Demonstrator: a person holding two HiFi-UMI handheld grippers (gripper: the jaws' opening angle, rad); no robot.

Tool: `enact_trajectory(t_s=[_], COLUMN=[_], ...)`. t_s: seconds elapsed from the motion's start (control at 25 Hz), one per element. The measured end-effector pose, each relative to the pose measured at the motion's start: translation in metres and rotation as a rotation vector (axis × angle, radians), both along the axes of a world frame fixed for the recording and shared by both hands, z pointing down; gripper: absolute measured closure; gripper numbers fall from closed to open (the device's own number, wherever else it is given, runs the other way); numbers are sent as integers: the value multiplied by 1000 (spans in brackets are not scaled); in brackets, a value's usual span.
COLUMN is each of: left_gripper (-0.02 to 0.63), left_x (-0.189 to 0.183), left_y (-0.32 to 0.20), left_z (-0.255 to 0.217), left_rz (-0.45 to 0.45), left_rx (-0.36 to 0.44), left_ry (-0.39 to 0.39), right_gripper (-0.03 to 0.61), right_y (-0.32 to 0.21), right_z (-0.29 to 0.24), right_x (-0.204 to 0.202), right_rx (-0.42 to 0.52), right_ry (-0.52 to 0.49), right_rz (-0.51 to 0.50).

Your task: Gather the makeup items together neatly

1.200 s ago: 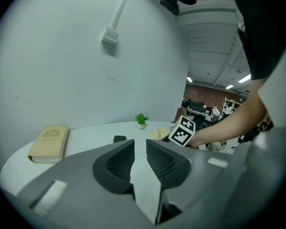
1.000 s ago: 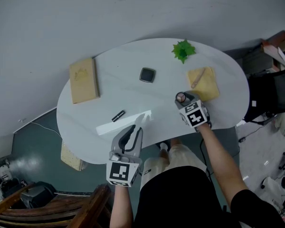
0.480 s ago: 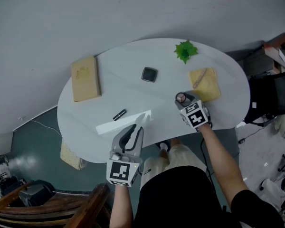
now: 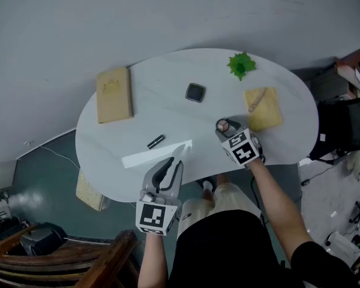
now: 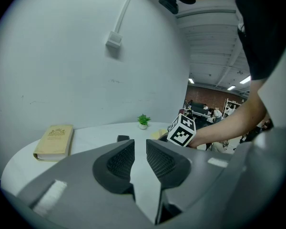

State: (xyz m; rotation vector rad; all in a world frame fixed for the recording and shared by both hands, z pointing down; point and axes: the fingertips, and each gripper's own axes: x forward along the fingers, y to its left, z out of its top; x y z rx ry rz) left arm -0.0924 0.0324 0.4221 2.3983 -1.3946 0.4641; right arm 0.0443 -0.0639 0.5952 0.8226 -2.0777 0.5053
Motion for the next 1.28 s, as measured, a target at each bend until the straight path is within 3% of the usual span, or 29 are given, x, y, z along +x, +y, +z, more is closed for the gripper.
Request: enact_trajectory(t_s=[0.44,1.28], left_gripper=[538,538], left_x=[-17,-27], left_y=[17,28], left_z=[6,9], left_rz=[-55,-46], left_rx=[-41,-23], left_ry=[3,-34], right_gripper=[362,362], right_y=[9,9], right_z=[13,20], right_x=[-23,-25], right_rx=[-9,-9], right_ry=[13,13], right_rz=[-59,-41])
